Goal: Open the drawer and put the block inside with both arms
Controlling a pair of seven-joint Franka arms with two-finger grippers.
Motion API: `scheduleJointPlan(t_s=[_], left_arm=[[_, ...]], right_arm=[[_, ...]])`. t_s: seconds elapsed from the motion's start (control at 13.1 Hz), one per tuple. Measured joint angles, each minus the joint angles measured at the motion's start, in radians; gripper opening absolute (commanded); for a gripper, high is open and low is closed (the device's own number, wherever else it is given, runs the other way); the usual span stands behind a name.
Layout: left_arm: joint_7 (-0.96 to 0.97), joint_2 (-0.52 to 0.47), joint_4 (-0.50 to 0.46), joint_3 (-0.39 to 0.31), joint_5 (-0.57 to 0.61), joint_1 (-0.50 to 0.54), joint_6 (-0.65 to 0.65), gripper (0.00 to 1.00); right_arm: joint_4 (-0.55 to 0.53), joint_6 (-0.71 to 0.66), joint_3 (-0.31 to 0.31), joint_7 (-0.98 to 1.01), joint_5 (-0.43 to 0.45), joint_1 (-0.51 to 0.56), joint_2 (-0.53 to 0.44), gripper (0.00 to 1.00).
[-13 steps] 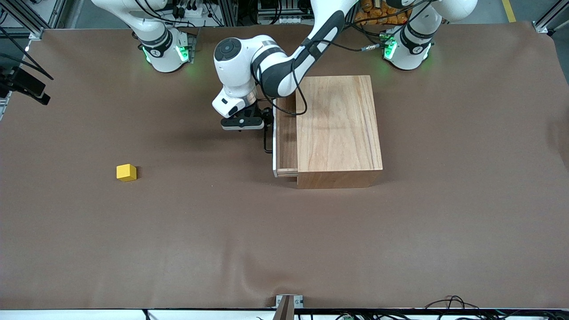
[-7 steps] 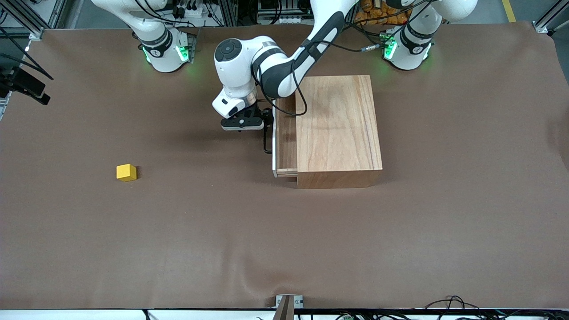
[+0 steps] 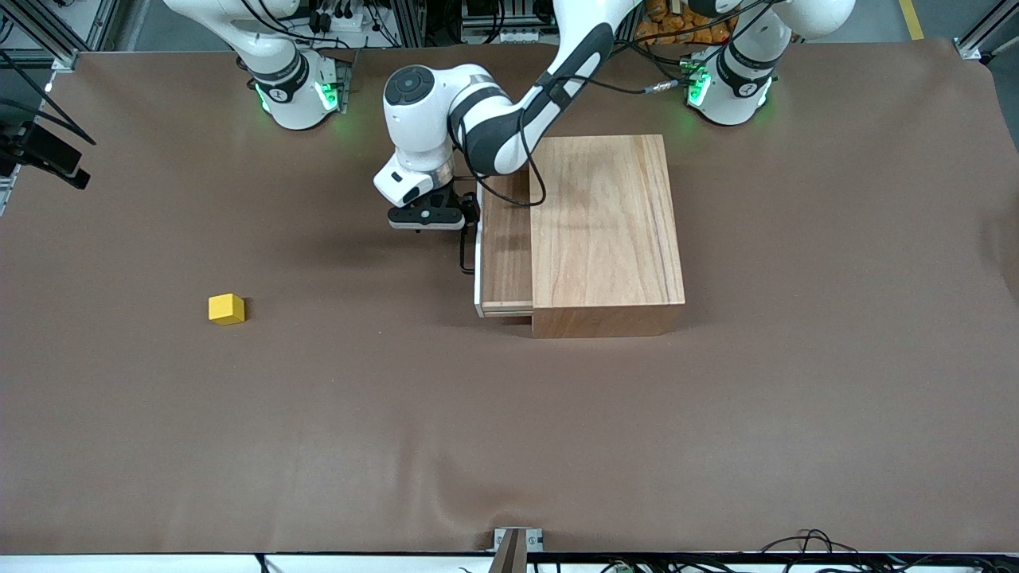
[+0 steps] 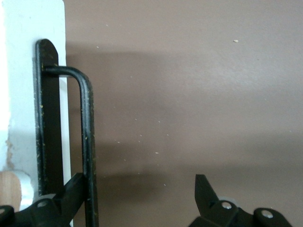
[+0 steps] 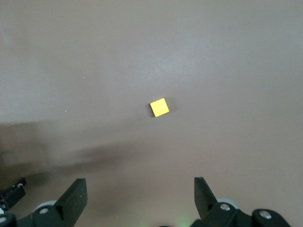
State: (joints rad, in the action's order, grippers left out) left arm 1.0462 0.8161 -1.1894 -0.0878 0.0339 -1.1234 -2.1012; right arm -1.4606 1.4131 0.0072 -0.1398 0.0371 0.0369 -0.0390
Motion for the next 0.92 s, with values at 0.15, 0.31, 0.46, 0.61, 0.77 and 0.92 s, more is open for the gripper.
scheduleJointPlan(t_s=[0.15, 0.31, 0.46, 0.61, 0.77, 0.92], left_arm=[[0.012, 0.000, 0.001, 0.010, -0.002, 0.000, -0.015, 1.00], [0.025, 0.000, 0.002, 0.016, -0.004, 0.000, -0.025, 1.00], [0.030, 0.000, 0.003, 0.020, -0.006, 0.000, -0.028, 1.00], [0.032, 0.000, 0.006, 0.022, -0.012, 0.000, -0.043, 1.00], [0.032, 0.000, 0.008, 0.025, -0.017, 0.000, -0.054, 1.00], [0.032, 0.000, 0.009, 0.025, -0.017, 0.000, -0.055, 1.00]], right_arm=[[0.000, 0.000, 0.000, 0.000, 0.000, 0.000, 0.000, 1.00], [0.000, 0.000, 0.000, 0.000, 0.000, 0.000, 0.000, 1.00], [0.000, 0.000, 0.000, 0.000, 0.000, 0.000, 0.000, 1.00], [0.000, 0.000, 0.000, 0.000, 0.000, 0.000, 0.000, 1.00], [0.000, 0.000, 0.000, 0.000, 0.000, 0.000, 0.000, 1.00], [0.000, 0.000, 0.000, 0.000, 0.000, 0.000, 0.000, 1.00]])
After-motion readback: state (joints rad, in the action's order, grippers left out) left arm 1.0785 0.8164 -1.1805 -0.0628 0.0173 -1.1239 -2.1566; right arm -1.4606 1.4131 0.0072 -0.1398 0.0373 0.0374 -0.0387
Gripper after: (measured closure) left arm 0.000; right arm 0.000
